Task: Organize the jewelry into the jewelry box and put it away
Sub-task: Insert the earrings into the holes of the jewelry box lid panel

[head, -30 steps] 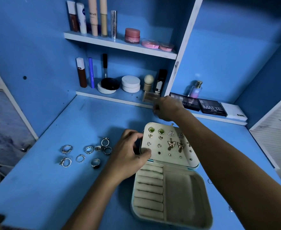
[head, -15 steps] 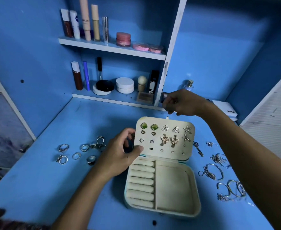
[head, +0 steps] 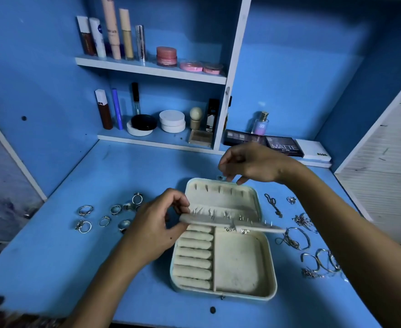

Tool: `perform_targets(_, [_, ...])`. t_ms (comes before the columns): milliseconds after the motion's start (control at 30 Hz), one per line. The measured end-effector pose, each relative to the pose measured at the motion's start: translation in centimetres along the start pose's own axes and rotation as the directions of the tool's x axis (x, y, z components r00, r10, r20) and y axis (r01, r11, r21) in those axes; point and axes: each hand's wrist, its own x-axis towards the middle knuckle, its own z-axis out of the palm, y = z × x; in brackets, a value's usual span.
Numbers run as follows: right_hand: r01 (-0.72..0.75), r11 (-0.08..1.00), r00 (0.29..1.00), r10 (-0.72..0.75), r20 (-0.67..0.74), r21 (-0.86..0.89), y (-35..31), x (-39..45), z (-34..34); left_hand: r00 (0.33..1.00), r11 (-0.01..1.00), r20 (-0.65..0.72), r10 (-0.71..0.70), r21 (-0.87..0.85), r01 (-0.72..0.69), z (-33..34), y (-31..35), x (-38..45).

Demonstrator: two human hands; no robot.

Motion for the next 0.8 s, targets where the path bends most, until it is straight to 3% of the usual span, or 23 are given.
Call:
perform_targets(300, [0.035,0.999,0.973,-0.036,0.230,0.008,-1.1,-0.5,4.4,0.990,0.991,-0.066,0.126,0.063,-0.122,0.2,-0.7,-0.6])
perform_targets(800, [0.081,0.995,0.952,-0.059,0.301,-0.060,-2.0,-0.9,5.4,0.976,0.983,-0.119,0.180,0.048,-0.176,0.7,-1.5,-0.7])
